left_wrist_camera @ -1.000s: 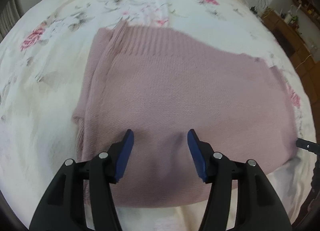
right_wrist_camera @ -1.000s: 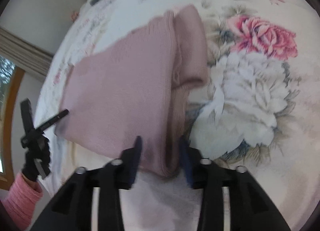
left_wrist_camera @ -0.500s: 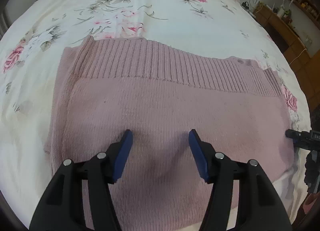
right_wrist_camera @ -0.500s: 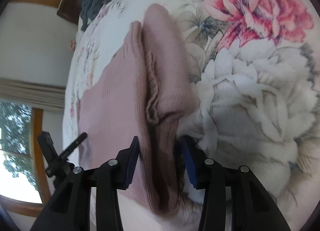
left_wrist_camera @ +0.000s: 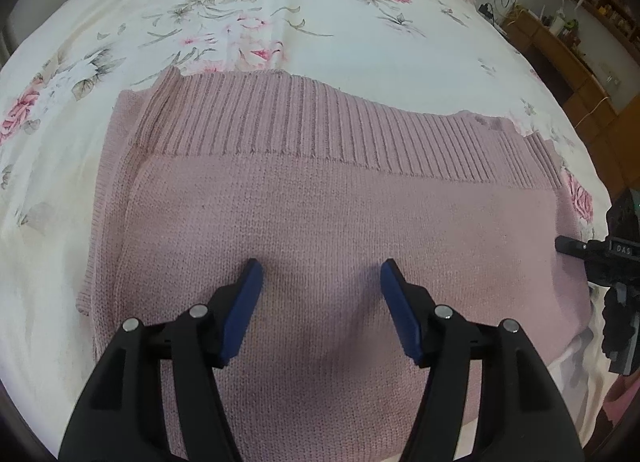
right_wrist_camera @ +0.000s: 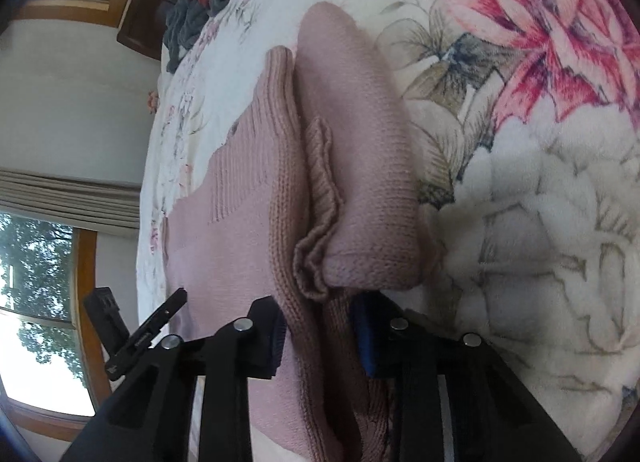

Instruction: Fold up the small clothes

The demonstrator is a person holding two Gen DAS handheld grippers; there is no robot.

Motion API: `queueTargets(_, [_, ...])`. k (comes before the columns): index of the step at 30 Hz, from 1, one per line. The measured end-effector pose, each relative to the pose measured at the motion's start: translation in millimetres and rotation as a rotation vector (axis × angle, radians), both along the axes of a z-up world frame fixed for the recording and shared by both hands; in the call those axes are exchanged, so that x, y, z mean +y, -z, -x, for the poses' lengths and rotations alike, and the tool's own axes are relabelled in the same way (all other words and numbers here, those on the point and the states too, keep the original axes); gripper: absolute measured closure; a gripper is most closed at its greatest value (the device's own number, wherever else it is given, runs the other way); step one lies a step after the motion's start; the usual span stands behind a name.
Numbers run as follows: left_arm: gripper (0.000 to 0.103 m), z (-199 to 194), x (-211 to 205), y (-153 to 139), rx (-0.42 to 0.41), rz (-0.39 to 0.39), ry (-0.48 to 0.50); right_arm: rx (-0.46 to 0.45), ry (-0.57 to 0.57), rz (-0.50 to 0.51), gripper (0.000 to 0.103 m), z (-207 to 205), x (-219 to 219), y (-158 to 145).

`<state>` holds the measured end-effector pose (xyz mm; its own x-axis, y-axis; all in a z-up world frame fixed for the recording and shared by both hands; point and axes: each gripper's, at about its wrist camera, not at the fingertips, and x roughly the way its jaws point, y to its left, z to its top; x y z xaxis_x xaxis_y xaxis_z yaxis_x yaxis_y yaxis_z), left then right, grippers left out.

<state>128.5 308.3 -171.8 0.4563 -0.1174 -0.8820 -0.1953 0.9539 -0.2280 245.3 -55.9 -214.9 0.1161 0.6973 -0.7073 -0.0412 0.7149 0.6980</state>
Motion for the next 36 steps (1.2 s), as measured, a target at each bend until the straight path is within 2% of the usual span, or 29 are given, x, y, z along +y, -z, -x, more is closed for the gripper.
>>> queueTargets(6, [0.041, 0, -1, 1, -0.002, -0.003, 0.003, 0.011, 0.014, 0.005, 0.075, 0, 3, 1])
queueTargets(10, [0.041, 3, 4, -4, -0.002, 0.032, -0.011, 0.024, 0.029, 0.011, 0.076, 1, 2, 0])
queueTargets(13, [0.041, 12, 9, -14, -0.017, 0.040, -0.021, 0.024, 0.042, 0.038, 0.078, 1, 5, -10])
queueTargets(18, [0.041, 30, 25, -31, -0.044, 0.055, -0.043, -0.055, 0.017, 0.102, 0.081, 2, 31, -48])
queueTargets(22, [0.041, 38, 36, -40, -0.061, 0.061, -0.057, -0.125, -0.044, 0.126, 0.082, 3, 71, -81])
queueTargets(28, [0.041, 45, 51, -50, -0.084, 0.080, -0.082, -0.240, -0.211, 0.252, 0.083, 21, 152, -108])
queueTargets(31, [0.041, 50, 61, -53, -0.093, 0.103, -0.107, -0.281, -0.302, 0.314, 0.083, 32, 195, -110])
queueTargets(36, [0.041, 55, 73, -56, -0.101, 0.114, -0.126, -0.282, -0.379, 0.384, 0.083, 44, 240, -94])
